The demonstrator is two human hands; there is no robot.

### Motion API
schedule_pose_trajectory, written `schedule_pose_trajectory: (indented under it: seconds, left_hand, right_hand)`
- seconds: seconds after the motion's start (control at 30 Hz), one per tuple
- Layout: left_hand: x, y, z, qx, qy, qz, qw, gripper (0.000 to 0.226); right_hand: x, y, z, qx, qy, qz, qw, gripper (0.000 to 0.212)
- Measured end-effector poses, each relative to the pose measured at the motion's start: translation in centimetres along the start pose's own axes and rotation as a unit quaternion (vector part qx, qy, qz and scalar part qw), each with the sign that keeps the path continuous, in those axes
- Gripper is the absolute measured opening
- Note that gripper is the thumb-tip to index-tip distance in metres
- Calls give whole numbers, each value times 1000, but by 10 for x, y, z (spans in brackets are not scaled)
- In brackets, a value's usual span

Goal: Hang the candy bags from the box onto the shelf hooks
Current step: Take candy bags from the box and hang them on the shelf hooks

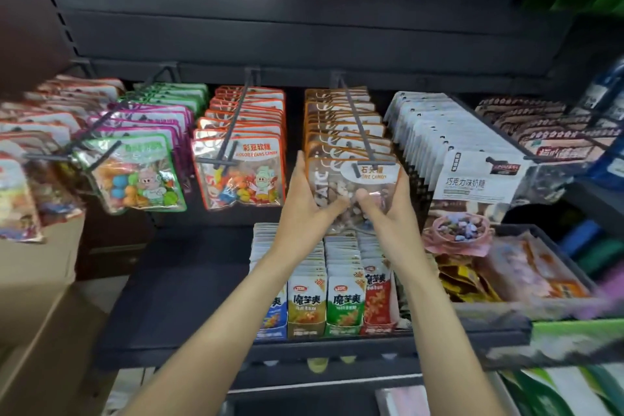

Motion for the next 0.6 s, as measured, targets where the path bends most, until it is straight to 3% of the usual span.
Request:
schedule_pose_trajectory:
  seconds: [0.1, 0.2, 0.37, 0.47, 0.6]
  left_hand:
    - [-8, 0, -1, -29, 21, 24, 999, 93]
    - [-7, 2, 0, -21, 18, 39, 999, 87]
    - [8, 7, 1, 62, 24, 26, 997, 99]
    - [7, 6, -3, 81, 39, 15, 996, 100]
    - [14, 0, -1, 67, 67, 41, 995, 86]
  right_hand:
    - [-9, -1, -1, 1, -23, 11, 1000, 70]
    - [-11, -5, -3, -4, -37, 12, 999, 79]
    - [3, -2, 2, -23, -17, 8, 1000, 100]
    - [6, -2, 6, -30, -16, 16, 999, 99]
    - [9, -4, 5, -28, -26, 32, 999, 92]
Point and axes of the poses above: each hand's wrist, its own x-axis away from the middle knuckle, its own y-axis out of the palm, z = x × y, the point moved 7 cm from there along -x, towards the middle knuckle, and after that the axes turned 13 degrees about -x, right-handed, at the moved point
